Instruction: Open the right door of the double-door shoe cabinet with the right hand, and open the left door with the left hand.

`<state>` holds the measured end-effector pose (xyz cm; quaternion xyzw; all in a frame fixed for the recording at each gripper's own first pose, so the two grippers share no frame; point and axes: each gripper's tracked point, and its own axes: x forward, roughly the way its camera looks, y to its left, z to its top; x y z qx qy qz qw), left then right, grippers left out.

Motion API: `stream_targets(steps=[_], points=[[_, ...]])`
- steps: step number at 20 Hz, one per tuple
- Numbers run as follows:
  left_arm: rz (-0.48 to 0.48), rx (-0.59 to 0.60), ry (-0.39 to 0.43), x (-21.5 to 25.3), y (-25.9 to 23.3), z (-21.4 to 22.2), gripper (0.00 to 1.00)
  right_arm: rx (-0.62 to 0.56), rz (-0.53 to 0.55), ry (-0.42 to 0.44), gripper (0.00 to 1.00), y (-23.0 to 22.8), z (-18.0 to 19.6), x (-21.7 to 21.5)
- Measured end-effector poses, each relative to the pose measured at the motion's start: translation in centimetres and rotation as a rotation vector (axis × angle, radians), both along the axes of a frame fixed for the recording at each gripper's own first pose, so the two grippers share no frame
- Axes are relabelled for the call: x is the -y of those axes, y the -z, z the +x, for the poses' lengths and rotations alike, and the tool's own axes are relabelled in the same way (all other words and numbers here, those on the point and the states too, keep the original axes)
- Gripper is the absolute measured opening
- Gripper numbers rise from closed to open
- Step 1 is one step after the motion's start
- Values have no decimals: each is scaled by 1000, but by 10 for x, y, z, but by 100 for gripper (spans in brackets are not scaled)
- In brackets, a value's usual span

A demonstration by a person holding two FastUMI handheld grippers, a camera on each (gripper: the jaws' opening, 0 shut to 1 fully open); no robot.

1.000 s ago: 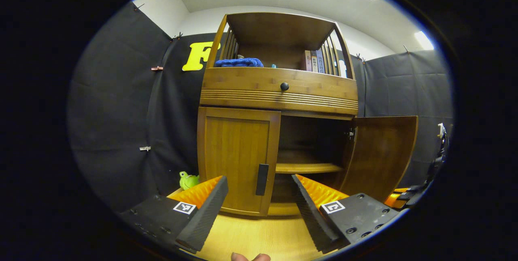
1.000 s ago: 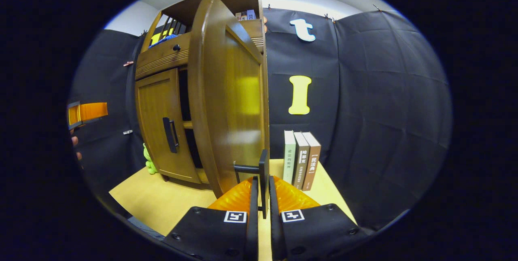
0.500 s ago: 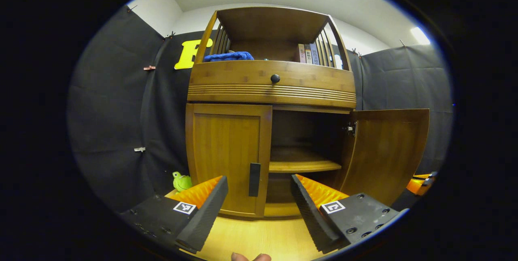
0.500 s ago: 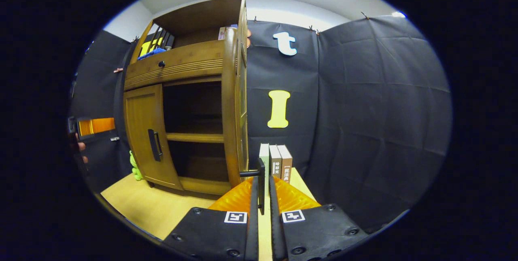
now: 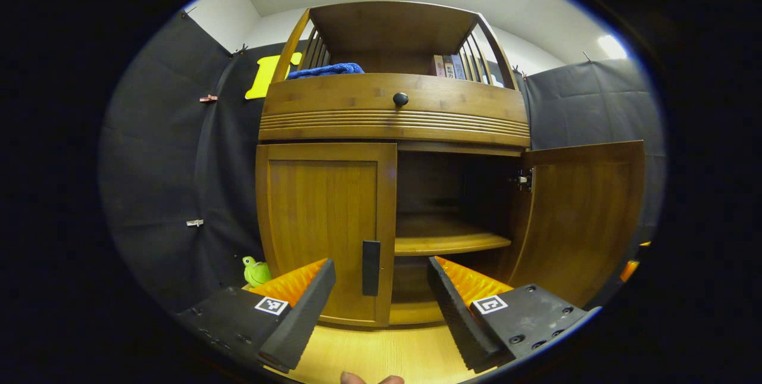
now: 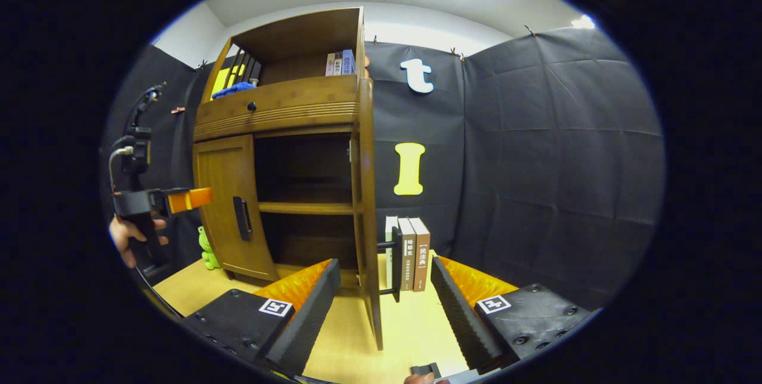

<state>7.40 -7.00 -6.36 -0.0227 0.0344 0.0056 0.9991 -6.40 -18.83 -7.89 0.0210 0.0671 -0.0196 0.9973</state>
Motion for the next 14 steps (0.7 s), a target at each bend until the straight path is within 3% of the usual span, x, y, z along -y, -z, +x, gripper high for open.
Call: stream_targets(steps=[2,5,9,14], points=[[2,-1,-8,-9,9,19,96,8,5,-11,96,-4,-2,-16],[52,23,-19,-19,20,48,95,14,16,-25,92,-9,-1,-37],[58,3,52,-11,50,83,75,3,19,-17,96,-7,4,-48],[23,-50,33,-15,75,119,58,16,10,13,96,-11,10,-49]])
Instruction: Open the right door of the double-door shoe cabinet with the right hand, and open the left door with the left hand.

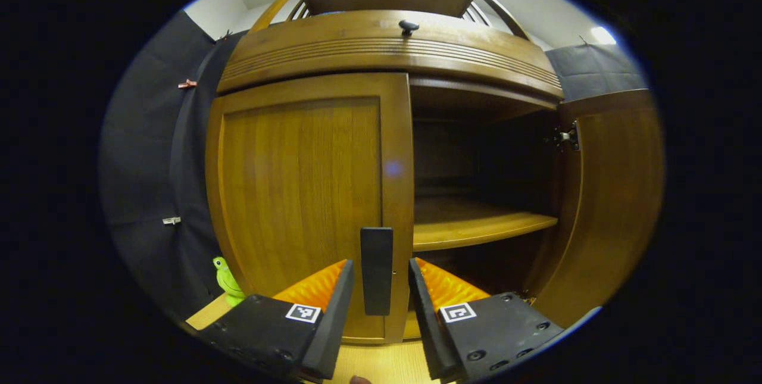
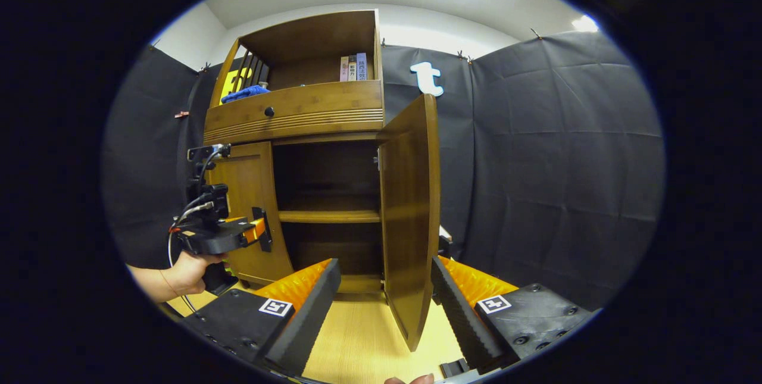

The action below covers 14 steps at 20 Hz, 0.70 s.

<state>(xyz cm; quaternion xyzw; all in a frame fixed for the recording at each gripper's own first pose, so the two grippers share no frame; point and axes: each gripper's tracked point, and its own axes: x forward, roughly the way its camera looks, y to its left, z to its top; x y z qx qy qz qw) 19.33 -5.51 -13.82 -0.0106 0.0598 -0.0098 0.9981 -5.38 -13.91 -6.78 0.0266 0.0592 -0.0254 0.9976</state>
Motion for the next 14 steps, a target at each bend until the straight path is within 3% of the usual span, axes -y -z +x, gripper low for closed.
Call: stream_targets(steps=[7,11,14], points=[[-17,-29,-38,-4,14,33,37,-6,-9,25,96,6,4,6],[31,-65,-59,-5,18,32,36,-8,1,37,96,6,4,11],[12,-99,-51,-5,18,28,31,2,21,39,97,1,4,10]])
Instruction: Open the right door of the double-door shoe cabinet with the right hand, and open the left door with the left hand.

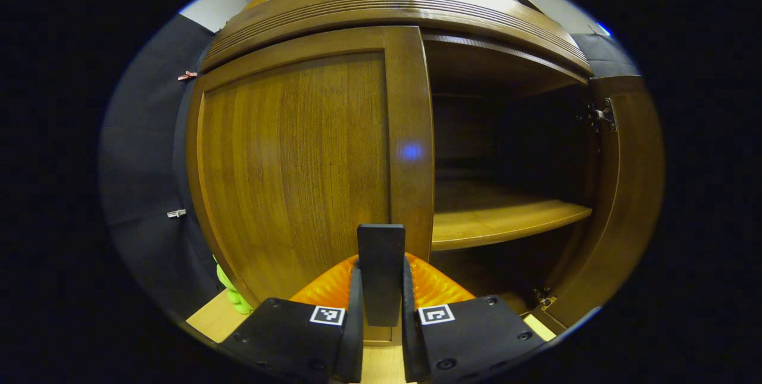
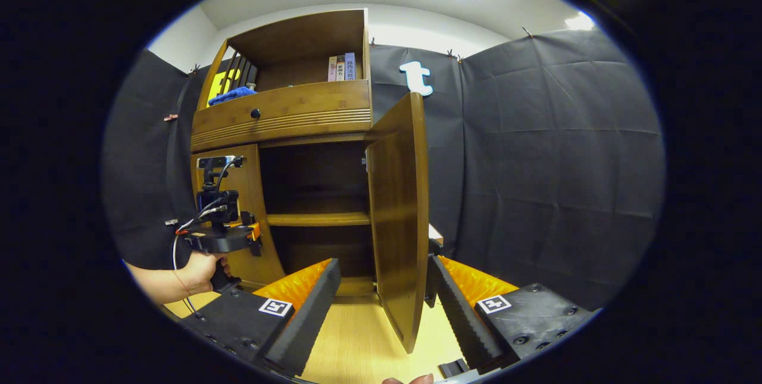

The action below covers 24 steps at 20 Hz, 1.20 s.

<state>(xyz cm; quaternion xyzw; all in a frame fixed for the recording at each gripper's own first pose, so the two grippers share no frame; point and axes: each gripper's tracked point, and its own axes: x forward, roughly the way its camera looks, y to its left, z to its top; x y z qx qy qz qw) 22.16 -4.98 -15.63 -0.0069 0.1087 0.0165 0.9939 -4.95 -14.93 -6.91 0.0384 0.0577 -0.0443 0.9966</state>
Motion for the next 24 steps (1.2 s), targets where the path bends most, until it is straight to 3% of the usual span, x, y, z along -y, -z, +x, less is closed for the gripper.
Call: stream_targets(steps=[7,8,9,10,12,19,20,24], points=[[13,-7,46,-10,-5,-50,26,15,8,-26,100,-2,-9,-10],[23,-6,51,-14,-4,-60,25,11,9,-29,96,-2,-12,-12],[26,-6,53,-17,-4,-70,25,11,8,-32,100,-2,-14,-14],[23,-7,52,-20,-4,-78,26,13,5,-34,96,-4,-16,-15],[11,-6,42,-28,-5,-95,25,19,1,-36,100,-6,-19,-18],[0,-9,3,-69,-6,-153,24,24,4,-66,100,-10,-16,-35],[-1,-7,1,-76,-6,-160,24,28,3,-71,96,-11,-15,-39],[-1,-3,-4,-105,-8,-182,22,41,1,-99,100,-15,-16,-58]])
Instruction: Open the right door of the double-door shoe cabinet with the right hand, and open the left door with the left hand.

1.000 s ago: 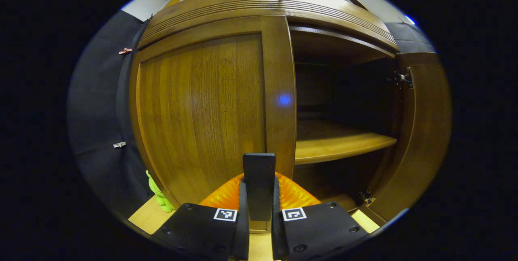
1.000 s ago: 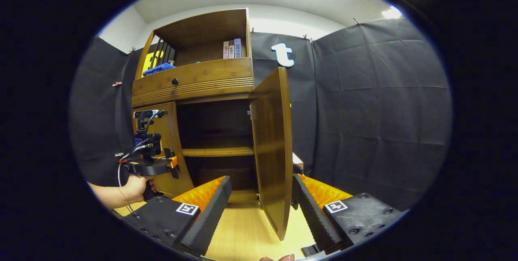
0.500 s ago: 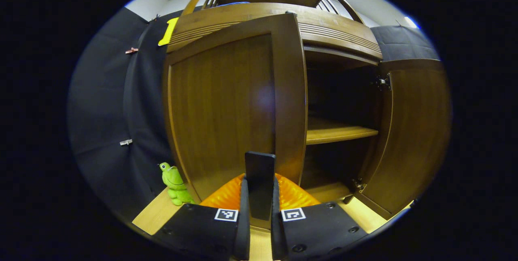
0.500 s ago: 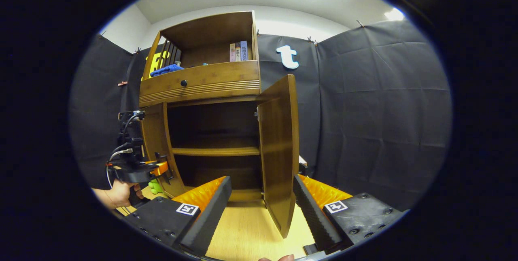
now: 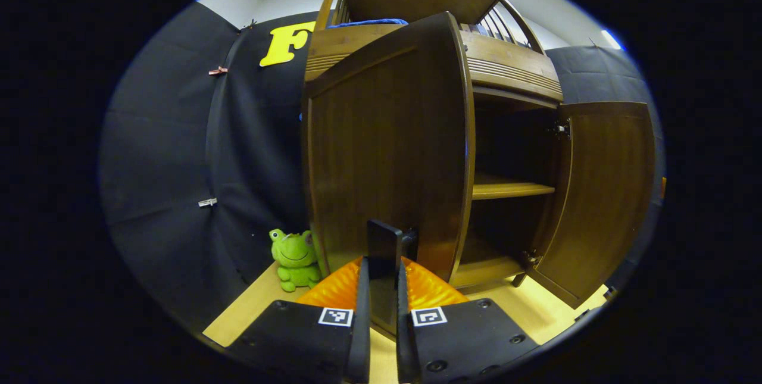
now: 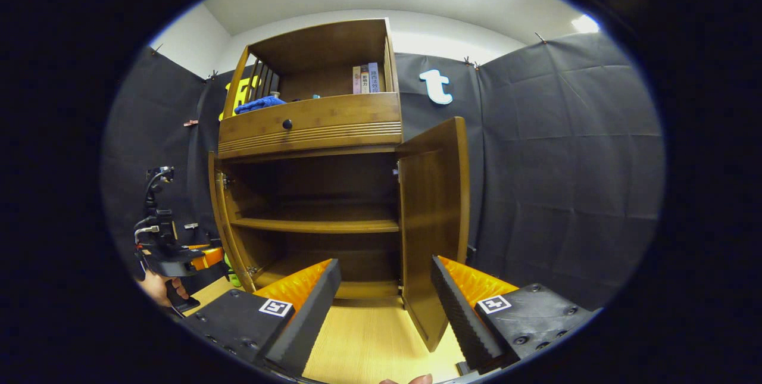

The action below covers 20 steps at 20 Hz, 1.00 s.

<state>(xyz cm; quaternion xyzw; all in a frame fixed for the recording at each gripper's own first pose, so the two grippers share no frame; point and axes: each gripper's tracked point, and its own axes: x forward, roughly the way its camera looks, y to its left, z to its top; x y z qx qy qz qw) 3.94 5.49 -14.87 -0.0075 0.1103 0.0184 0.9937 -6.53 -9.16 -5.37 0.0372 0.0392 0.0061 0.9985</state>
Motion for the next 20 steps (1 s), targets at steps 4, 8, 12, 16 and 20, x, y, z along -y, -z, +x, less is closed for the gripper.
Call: stream_targets(steps=[4,8,12,16,20], points=[[-12,5,-8,-22,-1,-14,18,7,1,-22,96,-2,-1,-20],[-4,13,-14,-43,0,-25,14,8,-8,-37,96,-2,-5,-37],[-23,18,-55,-76,1,-36,12,4,4,-44,96,-2,-6,-50],[-46,17,-98,-113,3,-40,7,8,17,-52,97,-2,-4,-62],[-92,21,-70,-132,5,-43,6,10,37,-57,100,-5,-2,-71]])
